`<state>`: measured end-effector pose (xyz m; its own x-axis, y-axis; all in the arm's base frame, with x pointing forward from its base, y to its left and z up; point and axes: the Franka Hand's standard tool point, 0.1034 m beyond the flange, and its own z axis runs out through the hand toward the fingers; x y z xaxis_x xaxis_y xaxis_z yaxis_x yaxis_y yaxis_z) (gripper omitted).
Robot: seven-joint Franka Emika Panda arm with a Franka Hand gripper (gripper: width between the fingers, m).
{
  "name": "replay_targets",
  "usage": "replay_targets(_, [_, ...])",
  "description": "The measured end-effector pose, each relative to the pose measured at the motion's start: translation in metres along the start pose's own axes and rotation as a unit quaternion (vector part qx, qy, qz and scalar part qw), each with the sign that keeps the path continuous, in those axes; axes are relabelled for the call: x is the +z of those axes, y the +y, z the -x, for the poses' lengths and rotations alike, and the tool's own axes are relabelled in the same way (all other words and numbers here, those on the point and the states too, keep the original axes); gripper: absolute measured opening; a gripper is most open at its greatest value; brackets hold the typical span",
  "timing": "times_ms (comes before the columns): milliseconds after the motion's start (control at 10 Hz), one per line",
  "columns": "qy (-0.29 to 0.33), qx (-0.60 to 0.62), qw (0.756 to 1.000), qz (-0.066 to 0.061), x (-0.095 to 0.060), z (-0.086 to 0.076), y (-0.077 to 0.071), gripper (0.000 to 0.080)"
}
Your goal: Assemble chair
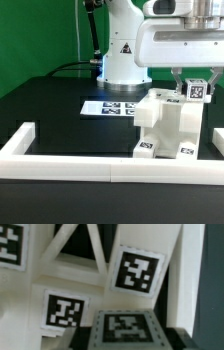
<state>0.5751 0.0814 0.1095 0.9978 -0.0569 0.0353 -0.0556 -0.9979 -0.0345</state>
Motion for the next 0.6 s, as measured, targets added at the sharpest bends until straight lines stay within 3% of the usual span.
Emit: replay_targets(600, [0.0,0.0,1.0,0.001,0.0018,0.0,0.0003,0.0274])
